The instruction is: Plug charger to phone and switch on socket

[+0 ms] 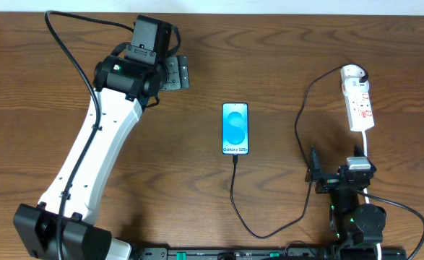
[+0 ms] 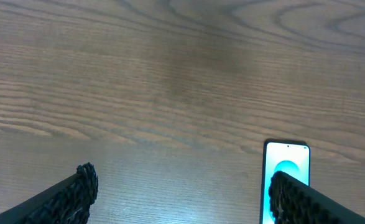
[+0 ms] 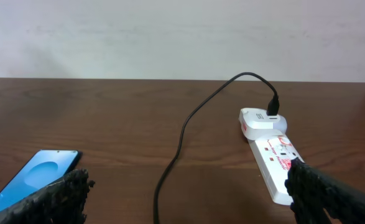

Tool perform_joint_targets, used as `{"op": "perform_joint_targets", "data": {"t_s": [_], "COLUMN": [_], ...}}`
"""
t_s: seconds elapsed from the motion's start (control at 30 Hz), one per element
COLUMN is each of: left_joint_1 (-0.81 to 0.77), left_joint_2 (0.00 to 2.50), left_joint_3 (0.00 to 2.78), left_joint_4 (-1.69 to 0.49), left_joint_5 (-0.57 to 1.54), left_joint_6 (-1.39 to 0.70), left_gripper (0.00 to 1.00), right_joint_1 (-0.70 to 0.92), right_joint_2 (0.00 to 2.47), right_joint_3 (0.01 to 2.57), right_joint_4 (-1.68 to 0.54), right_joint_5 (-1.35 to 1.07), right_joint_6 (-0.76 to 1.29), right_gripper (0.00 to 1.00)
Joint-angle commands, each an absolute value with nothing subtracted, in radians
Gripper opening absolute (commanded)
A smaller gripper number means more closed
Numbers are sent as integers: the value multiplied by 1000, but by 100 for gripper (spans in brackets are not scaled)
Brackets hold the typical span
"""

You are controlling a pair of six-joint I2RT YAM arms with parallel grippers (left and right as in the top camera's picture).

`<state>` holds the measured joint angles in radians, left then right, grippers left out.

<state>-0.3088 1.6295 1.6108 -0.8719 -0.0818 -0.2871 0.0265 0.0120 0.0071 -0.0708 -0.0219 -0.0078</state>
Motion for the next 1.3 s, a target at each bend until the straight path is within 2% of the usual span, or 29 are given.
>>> {"op": "perform_joint_targets", "data": {"t_s": [0.0,1.07,1.27], "left_joint_1": [-308,-306,-304], "left_joint_2": [1634,1634,1631], "left_joint_3": [1612,1612,1603], "left_joint_4": [-875,-876,-961], "left_joint_5": [-97,-99,-98], "left_joint_6": [-278,-252,-237], "left_gripper": [89,90,90], "right_joint_1": [32,32,32], "right_joint_2": [5,6,6], "right_joint_3": [5,5,5], "right_joint_4": [-77,-76,-76], "right_joint_5": [-6,-6,-6], "right_joint_6": [6,6,6], "right_gripper": [99,99,99]}}
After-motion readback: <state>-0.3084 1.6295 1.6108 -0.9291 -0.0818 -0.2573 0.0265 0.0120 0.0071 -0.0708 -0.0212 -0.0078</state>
